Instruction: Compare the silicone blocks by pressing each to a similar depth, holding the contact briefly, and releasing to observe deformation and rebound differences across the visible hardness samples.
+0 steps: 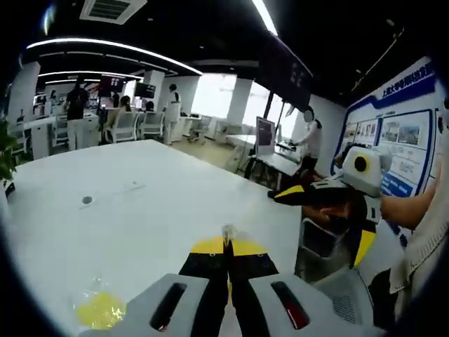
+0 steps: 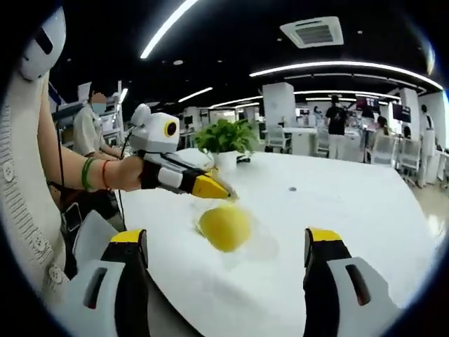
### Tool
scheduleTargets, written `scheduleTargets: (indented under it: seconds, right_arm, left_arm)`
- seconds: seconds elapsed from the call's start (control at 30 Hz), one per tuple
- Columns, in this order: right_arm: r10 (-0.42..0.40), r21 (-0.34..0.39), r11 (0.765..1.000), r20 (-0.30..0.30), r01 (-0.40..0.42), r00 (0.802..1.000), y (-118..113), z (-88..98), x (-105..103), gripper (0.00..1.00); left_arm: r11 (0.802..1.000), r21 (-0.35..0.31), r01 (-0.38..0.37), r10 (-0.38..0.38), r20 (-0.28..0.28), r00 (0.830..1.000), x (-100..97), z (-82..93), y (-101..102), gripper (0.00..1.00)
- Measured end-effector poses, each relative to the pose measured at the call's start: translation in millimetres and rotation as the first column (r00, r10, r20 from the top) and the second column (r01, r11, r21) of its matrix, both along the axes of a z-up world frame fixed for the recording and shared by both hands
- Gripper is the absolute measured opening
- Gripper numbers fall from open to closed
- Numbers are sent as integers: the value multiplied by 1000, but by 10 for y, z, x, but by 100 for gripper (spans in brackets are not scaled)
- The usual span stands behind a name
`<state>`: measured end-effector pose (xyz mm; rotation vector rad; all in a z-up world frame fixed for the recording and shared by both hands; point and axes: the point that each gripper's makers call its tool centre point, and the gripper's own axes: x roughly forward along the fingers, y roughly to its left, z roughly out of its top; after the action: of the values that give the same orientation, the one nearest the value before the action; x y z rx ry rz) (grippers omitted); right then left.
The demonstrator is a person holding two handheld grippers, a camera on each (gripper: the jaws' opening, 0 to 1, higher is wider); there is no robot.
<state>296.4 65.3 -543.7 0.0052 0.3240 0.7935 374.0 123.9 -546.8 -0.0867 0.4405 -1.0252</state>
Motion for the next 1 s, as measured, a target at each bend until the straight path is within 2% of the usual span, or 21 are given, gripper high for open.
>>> scheduleTargets:
  seconds: [0.03, 0.1, 0.17, 0.2, 0.3, 0.4, 0.47, 0.57, 0.67, 0.73, 0.77, 0.8, 0.83, 0.9, 1.0]
  right_arm:
    - [-18, 2, 1000, -16, 18, 1000, -49, -52, -37, 86]
    - [-40, 0, 999, -28, 40, 999, -111, -109, -86, 86]
    - [-59, 19, 998, -47, 60, 997, -149, -130, -118, 85]
    - [-62, 20, 998, -53, 63, 997, -157, -145, -130, 85]
    - [-85, 63, 994, -74, 89, 994, -171, -129, -135, 85]
    - [-94, 57, 994, -62, 98, 994, -185, -134, -122, 85]
    - [-103, 28, 994, -76, 105, 992, -211, -214, -125, 85]
    - [-107, 18, 994, -90, 109, 990, -221, -279, -159, 86]
    - [-126, 19, 992, -109, 128, 986, -259, -335, -182, 85]
    - [-133, 20, 990, -115, 137, 984, -272, -343, -190, 85]
    - [-140, 17, 990, -117, 143, 983, -286, -349, -193, 85]
    - [-145, 15, 989, -120, 148, 982, -295, -357, -193, 84]
    - [-144, 12, 989, -123, 147, 982, -300, -364, -197, 84]
    - [-147, 7, 989, -125, 149, 981, -316, -367, -196, 84]
    - [-149, 2, 989, -125, 151, 981, -330, -362, -167, 83]
  left_arm:
    - [1000, -8, -4, 4, -31, 1000, 18, -66, -35, 0]
    - [1000, -15, -12, 12, -43, 999, 73, -156, -88, 0]
    - [998, -49, -28, 24, -92, 995, 115, -231, -149, 0]
    - [998, -56, -32, 27, -99, 995, 128, -243, -159, 0]
    - [988, -104, -111, 91, -182, 979, 300, -385, -209, 0]
    - [987, -105, -123, 100, -203, 974, 389, -476, -244, 0]
    - [986, -94, -135, 116, -191, 975, 450, -503, -243, 0]
    - [983, -91, -161, 139, -212, 968, 566, -578, -222, 0]
    - [975, -103, -198, 168, -249, 954, 687, -673, -200, 0]
    - [972, -100, -212, 183, -243, 953, 783, -748, -190, 0]
    - [966, -94, -242, 210, -264, 941, 856, -821, -166, 0]
    - [963, -99, -252, 217, -273, 937, 894, -852, -162, 0]
    - [962, -92, -257, 225, -265, 938, 947, -904, -146, 0]
    - [956, -78, -284, 252, -285, 925, 1037, -1011, -110, 0]
    - [952, -61, -299, 269, -292, 918, 1117, -1138, -78, 0]
